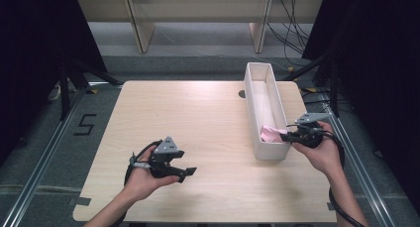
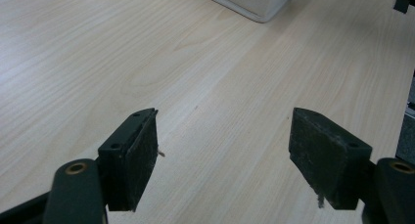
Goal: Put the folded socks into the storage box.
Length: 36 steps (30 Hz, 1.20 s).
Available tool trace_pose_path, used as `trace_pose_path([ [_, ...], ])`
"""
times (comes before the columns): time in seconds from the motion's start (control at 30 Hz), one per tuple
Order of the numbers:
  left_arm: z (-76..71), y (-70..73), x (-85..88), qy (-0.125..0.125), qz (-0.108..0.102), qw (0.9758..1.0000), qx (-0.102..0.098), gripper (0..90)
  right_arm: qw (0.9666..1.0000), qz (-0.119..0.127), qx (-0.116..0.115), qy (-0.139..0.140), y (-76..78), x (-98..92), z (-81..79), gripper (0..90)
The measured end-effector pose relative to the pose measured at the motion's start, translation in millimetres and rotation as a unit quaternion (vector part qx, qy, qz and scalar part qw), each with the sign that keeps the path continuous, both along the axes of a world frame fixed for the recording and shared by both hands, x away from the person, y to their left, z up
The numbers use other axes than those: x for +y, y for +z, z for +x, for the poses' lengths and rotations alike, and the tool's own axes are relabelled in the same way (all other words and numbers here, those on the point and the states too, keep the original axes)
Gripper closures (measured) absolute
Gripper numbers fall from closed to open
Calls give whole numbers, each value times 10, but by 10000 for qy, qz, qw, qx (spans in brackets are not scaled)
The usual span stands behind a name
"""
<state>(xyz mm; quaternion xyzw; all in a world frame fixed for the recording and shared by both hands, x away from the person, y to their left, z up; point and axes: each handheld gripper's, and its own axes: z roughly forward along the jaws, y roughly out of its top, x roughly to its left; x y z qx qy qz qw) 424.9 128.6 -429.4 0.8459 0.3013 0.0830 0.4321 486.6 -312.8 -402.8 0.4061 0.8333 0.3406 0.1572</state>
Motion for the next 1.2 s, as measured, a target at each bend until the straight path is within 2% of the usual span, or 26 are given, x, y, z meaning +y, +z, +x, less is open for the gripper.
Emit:
trace_pose_path([
  [0.07, -1, 1, 4, 1, 5, 10000, -3, 263, 10000, 50, 2, -46, -7, -2, 2, 840],
  [0.27, -2, -2, 11, 17, -7, 10000, -1, 264, 10000, 2, 52, -40, -13, 6, 12, 839],
  [0.3, -2, -4, 11, 16, -12, 10000, 0, 263, 10000, -31, -41, 13, -24, 2, 21, 839],
  [0.33, -2, -5, 11, 15, -10, 10000, 4, 263, 10000, -21, 32, -32, -28, 10, 18, 839],
  [0.43, -2, -7, 11, 9, -6, 10000, 4, 263, 10000, -13, 31, -58, -34, 10, 22, 838],
  [0.47, -3, -9, 8, 23, -25, 10000, 6, 263, 9998, -20, 168, -79, -21, 13, 15, 838],
  [0.57, -2, -7, 11, 10, -7, 10000, 3, 263, 9999, 83, 72, -128, -54, 24, 22, 836],
  [0.63, -2, -11, 12, 9, -1, 10000, 6, 263, 9998, 43, 155, -103, -43, 16, 22, 836],
  [0.7, -4, -14, 13, 7, 8, 10000, 9, 264, 10000, -28, 71, -57, -49, 12, 32, 834],
  [0.73, -4, -14, 14, 7, 10, 10000, 9, 264, 10000, 30, -11, -80, -64, 21, 39, 834],
  [0.8, -1, -9, 26, -21, 62, 10000, 0, 264, 9999, -66, 105, -46, -39, 6, 39, 834],
  [0.87, -1, -9, 28, -16, 61, 10000, 0, 264, 9999, -60, 114, -56, -42, 9, 40, 833],
  [0.9, -1, -9, 29, -13, 61, 10000, 0, 264, 9997, 2, 227, -100, -35, 19, 32, 833],
  [0.97, -1, -8, 28, -15, 58, 10000, -3, 264, 9997, -10, 236, -105, -35, 23, 32, 831],
  [1.0, -1, -7, 28, -10, 57, 10000, -2, 263, 9997, 114, 116, -154, -63, 42, 35, 830],
  [1.03, 0, -7, 28, -5, 54, 10000, -4, 263, 9996, 24, 248, -131, -40, 32, 29, 830],
  [1.07, 0, -7, 28, -2, 54, 10000, 2, 263, 9999, -31, 140, -74, -51, 24, 38, 829],
  [1.17, 4, -8, 26, -33, 79, 10000, -5, 263, 9999, -31, 150, -67, -49, 24, 37, 825],
  [1.2, -1, -12, 13, 11, 9, 10000, 6, 263, 9998, -4, 171, -71, -51, 26, 36, 824],
])
